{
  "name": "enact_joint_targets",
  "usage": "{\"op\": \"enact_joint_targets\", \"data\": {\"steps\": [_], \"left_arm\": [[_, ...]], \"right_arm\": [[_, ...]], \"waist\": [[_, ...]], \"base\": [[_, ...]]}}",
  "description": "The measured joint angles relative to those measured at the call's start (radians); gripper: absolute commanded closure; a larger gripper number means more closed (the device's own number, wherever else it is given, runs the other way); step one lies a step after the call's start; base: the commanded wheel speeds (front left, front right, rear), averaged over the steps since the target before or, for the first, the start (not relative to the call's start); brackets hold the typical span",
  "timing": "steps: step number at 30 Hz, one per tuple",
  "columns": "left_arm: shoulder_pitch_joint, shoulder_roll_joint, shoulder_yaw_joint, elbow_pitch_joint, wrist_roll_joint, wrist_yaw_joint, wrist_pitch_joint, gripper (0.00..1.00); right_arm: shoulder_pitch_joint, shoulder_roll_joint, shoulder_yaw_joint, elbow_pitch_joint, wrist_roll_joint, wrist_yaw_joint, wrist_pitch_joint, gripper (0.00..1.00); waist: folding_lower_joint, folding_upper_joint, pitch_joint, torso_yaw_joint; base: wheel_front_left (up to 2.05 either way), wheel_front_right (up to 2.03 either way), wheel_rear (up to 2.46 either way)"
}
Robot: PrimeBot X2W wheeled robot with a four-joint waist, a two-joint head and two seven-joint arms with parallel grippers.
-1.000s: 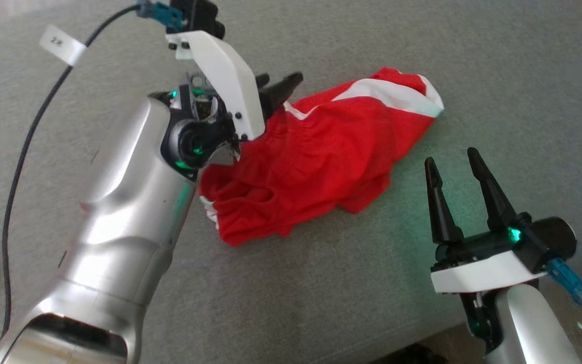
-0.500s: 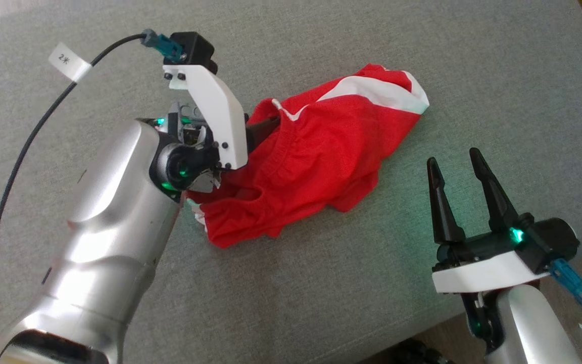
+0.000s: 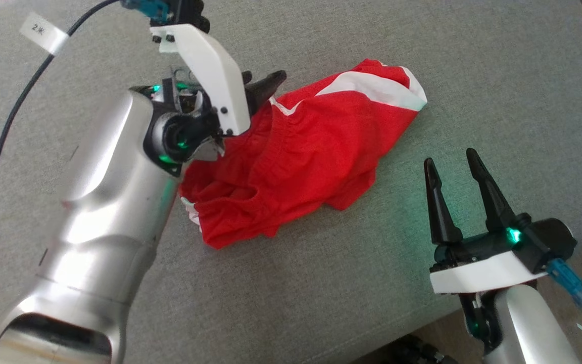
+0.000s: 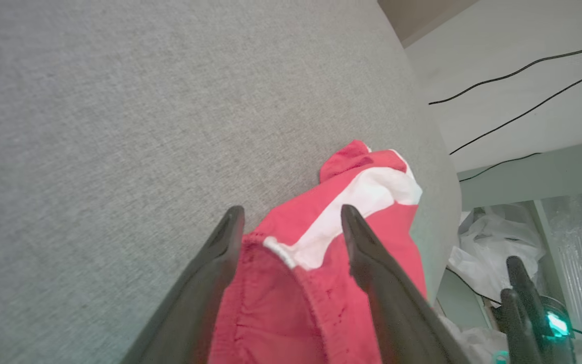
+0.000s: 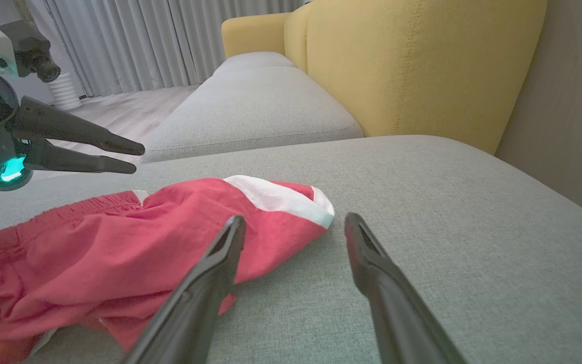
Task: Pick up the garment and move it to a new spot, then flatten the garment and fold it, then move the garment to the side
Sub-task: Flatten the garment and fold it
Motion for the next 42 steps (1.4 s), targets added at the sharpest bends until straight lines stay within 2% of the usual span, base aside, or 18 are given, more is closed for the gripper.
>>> {"op": "enact_joint_targets", "data": {"steps": [4, 15, 25, 26, 27, 28, 31, 32, 33, 36, 42], "left_arm": [[-0.001, -0.017, -0.012, 0.006, -0.018, 0.004, 0.025, 0.0], [0.045, -0.001, -0.043, -0.023, -0.018, 0.009, 0.072, 0.0], [0.045, 0.004, -0.042, -0.037, -0.015, 0.025, 0.037, 0.0], [0.045, 0.002, -0.042, -0.035, -0.015, 0.025, 0.035, 0.02], [0.045, -0.001, -0.042, -0.028, -0.015, 0.025, 0.034, 0.19], [0.045, -0.004, -0.041, -0.024, -0.015, 0.026, 0.029, 0.55], [0.044, -0.007, -0.036, -0.016, -0.015, 0.034, 0.005, 0.82], [0.043, -0.008, -0.034, -0.013, -0.015, 0.034, -0.003, 0.94], [0.041, -0.008, -0.03, -0.011, -0.016, 0.034, -0.011, 1.0], [0.036, -0.013, -0.011, -0.001, -0.024, 0.031, -0.037, 1.0], [-0.009, -0.035, 0.007, -0.002, -0.073, -0.005, -0.095, 1.0]], "right_arm": [[0.0, 0.0, 0.0, 0.0, 0.0, 0.0, 0.0, 0.0], [-0.004, 0.0, 0.003, 0.0, 0.009, 0.0, 0.0, 0.0], [-0.029, 0.0, 0.005, 0.001, 0.017, 0.0, 0.0, 0.0], [-0.029, 0.0, 0.005, 0.002, 0.018, 0.0, 0.0, 0.0], [-0.031, 0.0, 0.005, 0.003, 0.018, 0.0, 0.0, 0.0], [-0.031, 0.0, 0.006, 0.003, 0.018, 0.0, 0.0, 0.0], [-0.033, 0.0, 0.006, 0.006, 0.018, 0.0, 0.0, 0.0], [-0.035, 0.0, 0.006, 0.006, 0.018, 0.0, 0.0, 0.0], [-0.038, 0.0, 0.006, 0.006, 0.018, 0.0, 0.0, 0.0], [-0.041, 0.0, 0.006, 0.007, 0.018, 0.0, 0.0, 0.0], [-0.041, 0.0, 0.006, 0.015, 0.018, 0.0, 0.0, 0.0]], "waist": [[0.0, 0.0, -0.001, 0.001], [0.0, 0.0, 0.011, -0.011], [0.0, 0.0, 0.031, -0.021], [0.0, 0.0, 0.033, -0.022], [0.0, 0.0, 0.035, -0.024], [0.0, 0.0, 0.036, -0.025], [0.0, 0.0, 0.038, -0.026], [0.0, 0.0, 0.039, -0.027], [0.0, 0.0, 0.039, -0.027], [0.0001, 0.0, 0.035, -0.026], [0.0001, 0.0, 0.013, -0.019]], "base": [[0.0, 0.0, 0.0], [0.0, 0.0, 0.0], [0.0, 0.0, 0.0], [0.0, 0.0, 0.0], [0.0, 0.0, 0.0], [0.0, 0.0, 0.0], [0.0, 0.0, 0.0], [0.0, 0.0, 0.0], [0.0, 0.0, 0.0], [0.0, 0.0, 0.0], [0.0, 0.0, 0.0]]}}
